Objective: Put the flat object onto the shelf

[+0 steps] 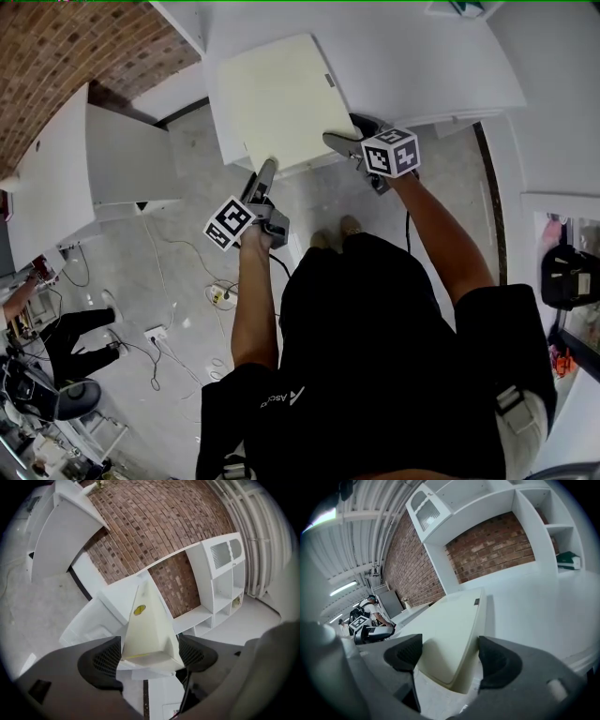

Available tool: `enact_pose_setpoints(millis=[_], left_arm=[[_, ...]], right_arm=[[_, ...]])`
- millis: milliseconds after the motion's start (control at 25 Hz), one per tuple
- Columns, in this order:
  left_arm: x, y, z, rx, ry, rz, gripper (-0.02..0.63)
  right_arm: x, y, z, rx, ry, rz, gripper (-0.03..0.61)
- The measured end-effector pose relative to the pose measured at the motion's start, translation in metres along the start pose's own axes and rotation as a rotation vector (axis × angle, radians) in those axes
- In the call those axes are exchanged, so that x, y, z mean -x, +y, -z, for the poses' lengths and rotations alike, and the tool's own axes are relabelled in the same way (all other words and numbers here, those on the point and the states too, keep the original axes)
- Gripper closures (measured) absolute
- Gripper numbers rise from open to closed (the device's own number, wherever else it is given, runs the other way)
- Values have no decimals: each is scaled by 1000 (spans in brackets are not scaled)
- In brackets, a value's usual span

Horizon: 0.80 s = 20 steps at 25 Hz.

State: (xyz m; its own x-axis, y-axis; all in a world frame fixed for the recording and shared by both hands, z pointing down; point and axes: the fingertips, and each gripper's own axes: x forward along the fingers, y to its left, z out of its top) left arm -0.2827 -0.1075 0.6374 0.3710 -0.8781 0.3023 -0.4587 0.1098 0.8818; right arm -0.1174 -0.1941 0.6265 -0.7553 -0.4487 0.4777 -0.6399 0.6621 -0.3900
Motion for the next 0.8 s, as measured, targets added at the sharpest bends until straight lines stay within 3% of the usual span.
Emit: enact_pose_setpoints(millis=[440,600,800], left_arm=[[-12,10,4,159,6,91,236],[-19,1,4,190,4,168,236],[-24,-5,7,200,6,185,241]], right_arm=[[1,0,0,-3,2,0,202],[1,0,1,-6,0,2,202],[3,0,1,-10,-4,0,202]])
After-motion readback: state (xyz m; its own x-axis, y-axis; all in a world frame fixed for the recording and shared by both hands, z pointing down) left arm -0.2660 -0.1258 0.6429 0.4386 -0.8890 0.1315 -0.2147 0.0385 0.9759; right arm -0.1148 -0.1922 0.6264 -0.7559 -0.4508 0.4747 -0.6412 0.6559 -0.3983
